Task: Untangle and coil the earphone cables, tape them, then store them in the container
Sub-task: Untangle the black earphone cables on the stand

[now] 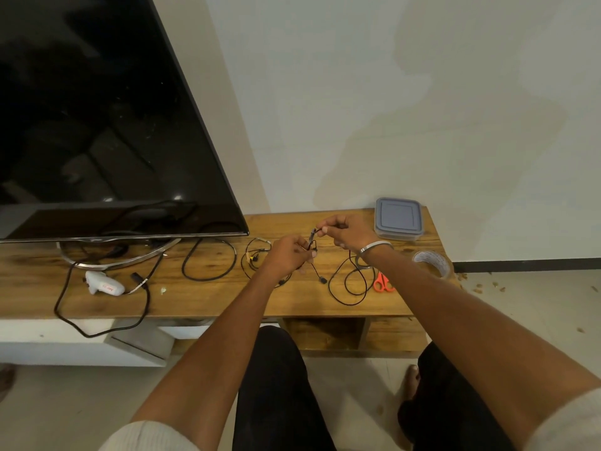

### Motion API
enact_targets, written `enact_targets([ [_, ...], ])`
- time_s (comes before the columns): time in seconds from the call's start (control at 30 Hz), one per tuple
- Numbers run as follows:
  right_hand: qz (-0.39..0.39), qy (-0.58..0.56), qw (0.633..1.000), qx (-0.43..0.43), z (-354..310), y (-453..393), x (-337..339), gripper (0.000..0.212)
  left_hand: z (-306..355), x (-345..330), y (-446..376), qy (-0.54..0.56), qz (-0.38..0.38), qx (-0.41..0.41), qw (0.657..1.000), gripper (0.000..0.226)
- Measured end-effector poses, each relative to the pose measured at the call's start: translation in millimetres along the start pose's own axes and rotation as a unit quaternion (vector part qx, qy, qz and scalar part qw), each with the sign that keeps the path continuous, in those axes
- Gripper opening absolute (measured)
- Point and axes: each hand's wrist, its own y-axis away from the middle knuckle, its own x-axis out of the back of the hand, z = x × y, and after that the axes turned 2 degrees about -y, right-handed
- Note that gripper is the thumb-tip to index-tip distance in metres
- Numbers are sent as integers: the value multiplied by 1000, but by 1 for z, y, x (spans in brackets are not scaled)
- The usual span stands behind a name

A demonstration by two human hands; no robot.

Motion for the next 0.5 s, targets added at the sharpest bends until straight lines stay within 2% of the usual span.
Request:
enact_targets([
  [0.17,13,11,1000,-3,3,-2,5,20,-3,0,-1,28,2,1,1000,52],
  [0.23,21,12,1000,-6,4,-2,8,20,-8,1,-3,5,26,12,1000,56],
  [0.37,31,30,999,-12,7,-2,14,21,-16,7,-2,-30,77,47,995,80],
  [0.43,46,52,997,-18,9,-3,15,21,-19,7,-3,0,92,52,994,90],
  [0.5,72,69,995,-24,13,-4,18,23,-23,8,-4,79,121,70,987,101],
])
